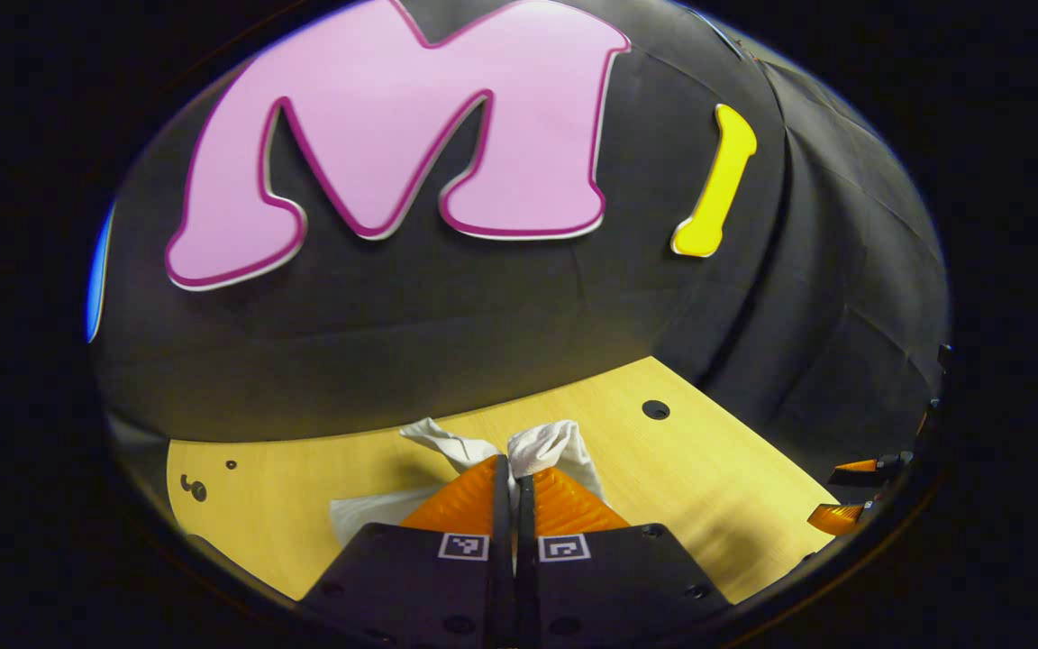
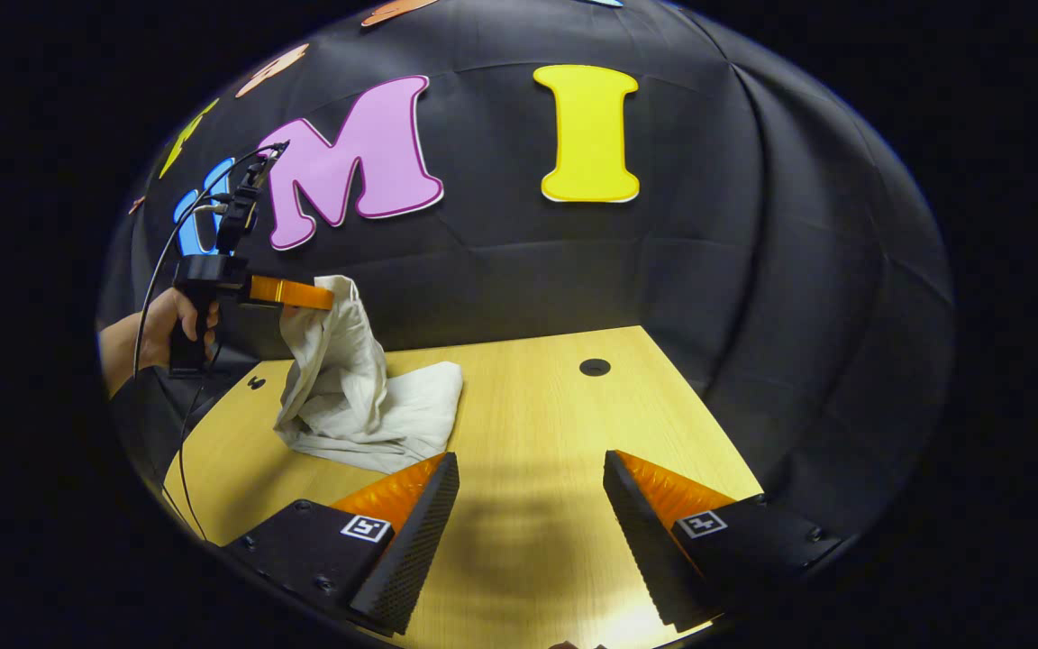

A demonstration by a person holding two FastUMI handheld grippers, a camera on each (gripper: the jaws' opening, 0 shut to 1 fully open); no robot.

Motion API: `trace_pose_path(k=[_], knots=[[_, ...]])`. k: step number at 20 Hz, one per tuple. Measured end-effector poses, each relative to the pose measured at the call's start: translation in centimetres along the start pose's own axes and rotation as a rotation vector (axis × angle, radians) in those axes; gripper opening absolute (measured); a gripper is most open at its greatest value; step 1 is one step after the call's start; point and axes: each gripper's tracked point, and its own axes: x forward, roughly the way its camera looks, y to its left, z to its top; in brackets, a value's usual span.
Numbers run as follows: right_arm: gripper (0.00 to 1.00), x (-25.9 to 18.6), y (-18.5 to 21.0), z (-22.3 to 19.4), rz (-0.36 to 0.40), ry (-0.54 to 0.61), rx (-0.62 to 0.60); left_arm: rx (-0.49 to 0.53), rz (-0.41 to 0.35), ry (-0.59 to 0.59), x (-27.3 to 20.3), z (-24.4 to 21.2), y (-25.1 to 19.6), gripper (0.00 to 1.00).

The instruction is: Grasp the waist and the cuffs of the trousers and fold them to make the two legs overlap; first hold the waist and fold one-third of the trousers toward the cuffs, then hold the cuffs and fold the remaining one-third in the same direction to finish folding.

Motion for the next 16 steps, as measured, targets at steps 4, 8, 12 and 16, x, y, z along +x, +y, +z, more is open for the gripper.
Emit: trace_pose_path(k=[4, 8, 12, 16], knots=[[0.99, -0.6, -0.6, 0.2, -0.012, -0.006, 0.032, 0.008, -0.048, 0.056, 2.4, -2.1, -4.0, 0.06], [0.99, -1.8, -0.3, 0.0, -0.007, -0.009, 0.008, -0.012, -0.063, 0.106, 4.5, -4.6, -6.2, 0.09], [0.98, -2.6, 0.4, -0.5, 0.010, -0.003, 0.008, -0.069, -0.103, 0.109, 3.8, -5.7, -8.0, 0.37], [0.99, -4.4, 1.4, -0.4, 0.021, -0.010, 0.010, -0.080, -0.102, 0.062, -0.3, -5.8, -7.4, 0.68]])
